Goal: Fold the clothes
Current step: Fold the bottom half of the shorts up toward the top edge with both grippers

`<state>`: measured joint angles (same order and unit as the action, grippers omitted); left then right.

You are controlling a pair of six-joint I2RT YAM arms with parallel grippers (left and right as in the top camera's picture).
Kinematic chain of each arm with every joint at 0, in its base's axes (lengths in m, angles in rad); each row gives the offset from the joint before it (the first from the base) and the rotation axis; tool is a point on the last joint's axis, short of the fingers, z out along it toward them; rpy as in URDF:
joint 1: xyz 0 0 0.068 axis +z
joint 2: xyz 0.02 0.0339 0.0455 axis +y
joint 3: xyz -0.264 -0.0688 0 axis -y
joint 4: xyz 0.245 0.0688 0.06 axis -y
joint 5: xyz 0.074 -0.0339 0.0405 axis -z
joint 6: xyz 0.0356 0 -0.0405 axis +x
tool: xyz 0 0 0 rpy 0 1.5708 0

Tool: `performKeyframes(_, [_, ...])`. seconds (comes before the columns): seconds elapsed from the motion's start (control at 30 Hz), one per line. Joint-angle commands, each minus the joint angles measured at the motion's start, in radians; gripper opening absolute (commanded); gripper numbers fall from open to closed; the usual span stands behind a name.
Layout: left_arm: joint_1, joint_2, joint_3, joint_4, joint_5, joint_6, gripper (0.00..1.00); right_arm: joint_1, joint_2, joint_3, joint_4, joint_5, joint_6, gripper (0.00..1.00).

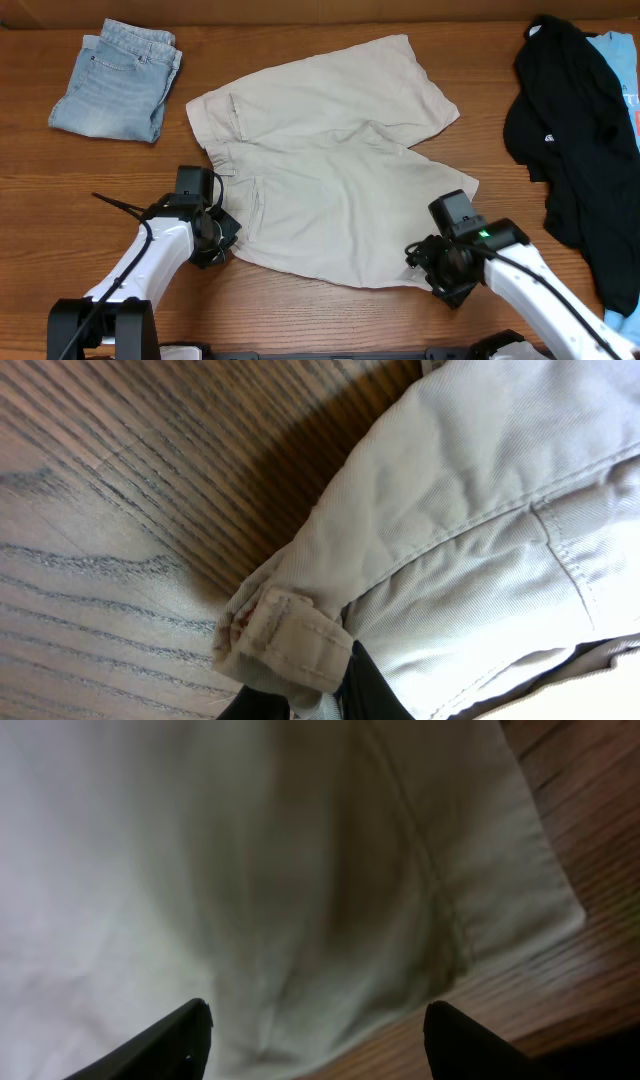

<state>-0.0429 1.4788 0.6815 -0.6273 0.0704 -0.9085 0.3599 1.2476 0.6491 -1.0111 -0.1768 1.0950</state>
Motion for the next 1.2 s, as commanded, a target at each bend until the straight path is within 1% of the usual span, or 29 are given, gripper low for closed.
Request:
performKeyframes(0.0, [0.018, 0.049, -0.028, 0.029, -0.070, 0.042, 0.04, 0.005, 0.103, -0.007, 0.026, 0.019, 0.032, 0.72])
performKeyframes(0.13, [0.019, 0.049, -0.028, 0.027, -0.070, 0.050, 0.04, 0.005, 0.170, -0.007, 0.036, 0.036, 0.033, 0.73])
performKeyframes(0.27, [0.019, 0.049, -0.025, 0.022, -0.068, 0.080, 0.04, 0.004, 0.185, -0.007, 0.037, 0.082, 0.037, 0.71])
performKeyframes(0.3, [0.019, 0.049, -0.018, 0.010, -0.060, 0.101, 0.04, 0.004, 0.185, -0.007, 0.037, 0.098, 0.037, 0.71])
performKeyframes(0.37, [0.019, 0.049, 0.006, -0.018, -0.026, 0.178, 0.04, 0.004, 0.185, -0.007, 0.037, 0.138, 0.036, 0.66])
performKeyframes(0.4, [0.019, 0.049, 0.021, -0.030, -0.015, 0.211, 0.04, 0.004, 0.185, -0.006, 0.037, 0.155, 0.036, 0.61])
performKeyframes(0.43, [0.019, 0.049, 0.042, -0.051, -0.012, 0.239, 0.04, 0.004, 0.184, -0.005, 0.038, 0.169, 0.035, 0.53])
performKeyframes(0.47, [0.019, 0.049, 0.063, -0.074, -0.013, 0.251, 0.04, 0.003, 0.184, -0.001, 0.037, 0.184, 0.035, 0.41])
performKeyframes(0.57, [0.019, 0.049, 0.146, -0.165, -0.027, 0.259, 0.04, 0.002, 0.184, 0.027, 0.037, 0.224, 0.012, 0.14])
performKeyframes(0.6, [0.019, 0.049, 0.176, -0.196, -0.030, 0.259, 0.04, -0.002, 0.184, 0.042, 0.037, 0.233, -0.010, 0.07])
performKeyframes(0.63, [0.019, 0.049, 0.196, -0.217, -0.031, 0.259, 0.04, -0.008, 0.183, 0.058, 0.034, 0.241, -0.030, 0.04])
performKeyframes(0.73, [0.018, 0.049, 0.301, -0.328, -0.047, 0.266, 0.04, -0.041, 0.178, 0.138, 0.000, 0.283, -0.090, 0.04])
performKeyframes(0.8, [0.018, 0.049, 0.380, -0.401, -0.047, 0.294, 0.04, -0.072, 0.169, 0.209, -0.039, 0.317, -0.127, 0.04])
performKeyframes(0.97, [0.018, 0.049, 0.637, -0.652, -0.035, 0.368, 0.04, -0.169, 0.142, 0.453, -0.138, 0.341, -0.294, 0.04])
performKeyframes(1.0, [0.018, 0.049, 0.712, -0.725, -0.037, 0.388, 0.04, -0.195, 0.137, 0.536, -0.173, 0.341, -0.343, 0.04])
performKeyframes(1.17, [0.018, 0.043, 0.892, -0.890, -0.036, 0.409, 0.04, -0.253, 0.128, 0.771, -0.299, 0.341, -0.450, 0.04])
